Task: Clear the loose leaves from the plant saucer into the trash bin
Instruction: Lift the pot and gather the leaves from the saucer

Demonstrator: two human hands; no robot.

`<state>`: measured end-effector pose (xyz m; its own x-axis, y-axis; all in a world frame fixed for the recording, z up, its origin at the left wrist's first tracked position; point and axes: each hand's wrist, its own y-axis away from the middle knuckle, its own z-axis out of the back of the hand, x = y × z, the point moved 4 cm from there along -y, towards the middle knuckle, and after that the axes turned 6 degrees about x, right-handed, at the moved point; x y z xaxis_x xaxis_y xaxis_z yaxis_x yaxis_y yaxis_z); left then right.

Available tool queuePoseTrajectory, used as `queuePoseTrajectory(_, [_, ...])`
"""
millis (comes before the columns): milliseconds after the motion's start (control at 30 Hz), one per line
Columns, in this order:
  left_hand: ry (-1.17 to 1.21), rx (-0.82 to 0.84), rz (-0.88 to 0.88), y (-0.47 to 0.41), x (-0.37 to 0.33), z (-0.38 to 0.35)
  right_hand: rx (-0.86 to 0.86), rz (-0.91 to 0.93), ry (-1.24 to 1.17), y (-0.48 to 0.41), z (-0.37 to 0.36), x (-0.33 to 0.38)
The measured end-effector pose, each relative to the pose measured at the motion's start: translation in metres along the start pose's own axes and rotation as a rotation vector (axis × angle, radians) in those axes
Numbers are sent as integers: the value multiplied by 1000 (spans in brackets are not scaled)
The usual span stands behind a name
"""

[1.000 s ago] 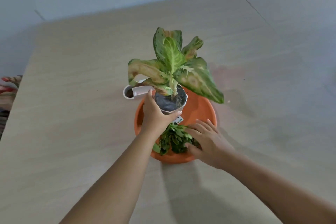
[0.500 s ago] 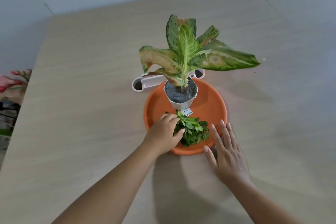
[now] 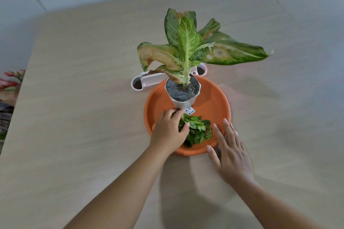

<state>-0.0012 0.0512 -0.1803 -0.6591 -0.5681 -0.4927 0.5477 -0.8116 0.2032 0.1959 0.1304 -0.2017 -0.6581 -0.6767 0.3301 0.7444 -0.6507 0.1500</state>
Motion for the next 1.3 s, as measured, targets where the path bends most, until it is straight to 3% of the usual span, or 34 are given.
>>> queuePoseTrajectory(433, [-84,-131,62,9,-4,-8,-20,1,0,0,0,-1])
queuePoseTrajectory(600, [-23,-22,148,-3,-4,-10,-26,7,22,1,2,-1])
queuePoseTrajectory(833, [-58,-52,183,2,-10,-13,-42,11,14,0,3,-1])
queuePoseTrajectory(1100, [-16,-34,147,8,-10,-9,-34,10,24,0,3,1])
queuePoseTrajectory(1300, [121,-66,-2,20,-10,-2,-42,12,13,-1,2,1])
